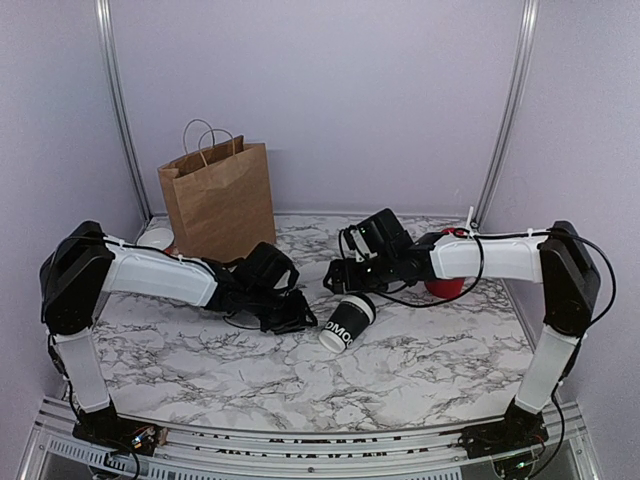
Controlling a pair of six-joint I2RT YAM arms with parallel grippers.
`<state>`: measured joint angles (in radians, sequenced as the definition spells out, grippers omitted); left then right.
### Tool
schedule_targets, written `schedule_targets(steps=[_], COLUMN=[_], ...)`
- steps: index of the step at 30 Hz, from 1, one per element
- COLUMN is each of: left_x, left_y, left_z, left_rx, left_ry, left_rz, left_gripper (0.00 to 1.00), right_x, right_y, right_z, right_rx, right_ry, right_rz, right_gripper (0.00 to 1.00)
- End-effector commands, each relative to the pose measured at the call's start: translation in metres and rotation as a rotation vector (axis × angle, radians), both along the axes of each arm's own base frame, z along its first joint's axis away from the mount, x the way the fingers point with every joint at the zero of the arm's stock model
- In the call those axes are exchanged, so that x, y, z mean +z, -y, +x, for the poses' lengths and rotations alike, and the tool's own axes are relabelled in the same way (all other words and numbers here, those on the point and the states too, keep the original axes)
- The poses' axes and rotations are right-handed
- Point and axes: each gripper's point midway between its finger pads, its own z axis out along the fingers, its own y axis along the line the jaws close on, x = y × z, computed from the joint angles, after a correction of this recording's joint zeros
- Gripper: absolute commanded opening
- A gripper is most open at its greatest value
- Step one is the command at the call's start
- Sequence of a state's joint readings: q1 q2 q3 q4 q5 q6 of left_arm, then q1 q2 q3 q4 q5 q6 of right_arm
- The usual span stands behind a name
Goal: Pack the takeout coffee
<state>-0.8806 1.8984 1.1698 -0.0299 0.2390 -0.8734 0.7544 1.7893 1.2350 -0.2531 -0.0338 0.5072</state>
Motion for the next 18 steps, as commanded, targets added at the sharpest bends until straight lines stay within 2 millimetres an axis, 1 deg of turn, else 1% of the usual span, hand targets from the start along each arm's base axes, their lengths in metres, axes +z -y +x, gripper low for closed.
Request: schedule_targets(steps=[1, 3, 5, 6, 8, 12, 15, 16, 18], left_x=[0.023, 0.026, 0.028, 0.029, 0.03, 0.036, 0.033, 0.03, 0.024], left_y=[-0.008, -0.004, 0.007, 0.013, 0.024, 0.044, 0.056, 0.058, 0.062], left_z=[-0.023, -0.036, -0.047, -0.05, -0.055, -0.054, -0.048, -0.045, -0.042], left_rx=[-0.021, -0.027, -0.038, -0.039, -0.033, -0.029, -0.022, -0.016, -0.009], left_ry=[-0.007, -0.026, -0.057, -0.068, -0.092, -0.097, -0.089, -0.093, -0.099], left_rz=[-0.051, -0.09, -0.144, -0.172, -0.23, -0.29, -0.292, -0.29, -0.285], left_gripper=[0.38, 0.44, 0.48, 0.51, 0.52, 0.53, 0.52, 0.51, 0.46], right_x=[0.012, 0.007, 0.004, 0.003, -0.001, -0.005, -0.009, -0.01, -0.009], right_y=[0.007, 0.009, 0.012, 0.013, 0.015, 0.02, 0.019, 0.018, 0.017], right_z=[0.013, 0.014, 0.015, 0.015, 0.014, 0.012, 0.007, 0.005, 0.001], right_rx=[0.012, 0.031, 0.041, 0.045, 0.044, 0.034, 0.033, 0.036, 0.033], right_ry=[0.02, 0.006, -0.001, -0.003, -0.014, -0.034, -0.057, -0.065, -0.08], right_rz=[0.005, 0.005, -0.004, -0.008, -0.017, -0.016, 0.007, 0.016, 0.042], right_gripper=[0.87, 0.88, 0.88, 0.88, 0.88, 0.88, 0.88, 0.88, 0.88])
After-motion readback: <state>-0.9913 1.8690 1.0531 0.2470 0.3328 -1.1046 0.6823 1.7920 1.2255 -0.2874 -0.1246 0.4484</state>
